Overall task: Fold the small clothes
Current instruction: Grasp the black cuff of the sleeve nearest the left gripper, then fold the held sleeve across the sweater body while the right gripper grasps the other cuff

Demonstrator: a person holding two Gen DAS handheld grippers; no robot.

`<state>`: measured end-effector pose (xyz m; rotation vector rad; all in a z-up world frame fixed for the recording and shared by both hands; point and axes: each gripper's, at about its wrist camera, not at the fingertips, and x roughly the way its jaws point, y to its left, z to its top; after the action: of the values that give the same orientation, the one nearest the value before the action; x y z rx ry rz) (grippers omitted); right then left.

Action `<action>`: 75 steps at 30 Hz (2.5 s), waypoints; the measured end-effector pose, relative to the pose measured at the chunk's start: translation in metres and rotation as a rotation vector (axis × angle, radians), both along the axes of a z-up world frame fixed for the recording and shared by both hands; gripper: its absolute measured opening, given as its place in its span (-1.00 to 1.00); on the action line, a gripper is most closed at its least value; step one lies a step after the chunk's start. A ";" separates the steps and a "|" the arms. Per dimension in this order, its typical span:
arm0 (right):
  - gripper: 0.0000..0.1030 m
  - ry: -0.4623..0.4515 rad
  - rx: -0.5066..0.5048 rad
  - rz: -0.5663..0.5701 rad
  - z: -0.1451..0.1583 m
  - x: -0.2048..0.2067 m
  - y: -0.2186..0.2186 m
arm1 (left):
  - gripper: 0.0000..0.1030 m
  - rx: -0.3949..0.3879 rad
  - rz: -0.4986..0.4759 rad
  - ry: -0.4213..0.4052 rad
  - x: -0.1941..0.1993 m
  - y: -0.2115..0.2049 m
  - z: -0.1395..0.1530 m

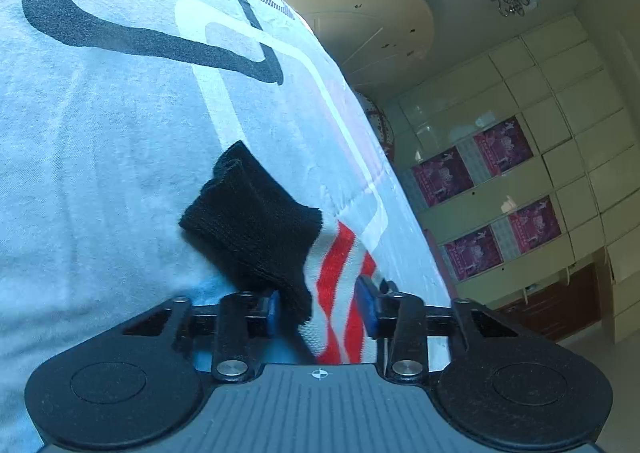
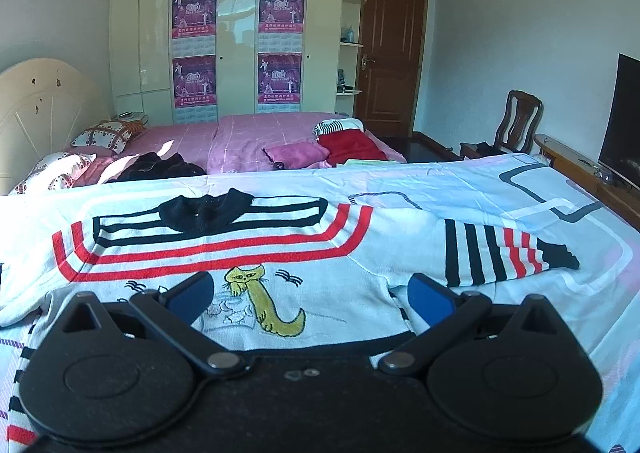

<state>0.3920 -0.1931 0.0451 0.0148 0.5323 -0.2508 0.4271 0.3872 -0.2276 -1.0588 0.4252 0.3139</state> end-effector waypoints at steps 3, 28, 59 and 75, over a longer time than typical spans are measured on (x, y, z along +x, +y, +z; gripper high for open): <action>1.00 0.011 0.002 -0.028 -0.002 0.011 -0.006 | -0.86 -0.018 -0.005 -0.006 0.006 0.005 -0.010; 1.00 0.052 0.090 -0.053 -0.038 0.033 -0.158 | -0.91 0.783 -0.588 0.028 0.154 -0.357 0.153; 0.36 0.192 0.670 0.208 -0.109 0.120 0.009 | 0.61 0.810 -0.495 0.155 0.069 -0.238 0.104; -0.87 -0.043 0.356 0.370 -0.039 0.127 0.005 | 0.61 0.837 -0.492 0.201 0.070 -0.227 0.096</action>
<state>0.5189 -0.1877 0.0064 0.2648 0.5212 0.2069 0.4973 0.1602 -0.1315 -0.0899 0.6413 0.1278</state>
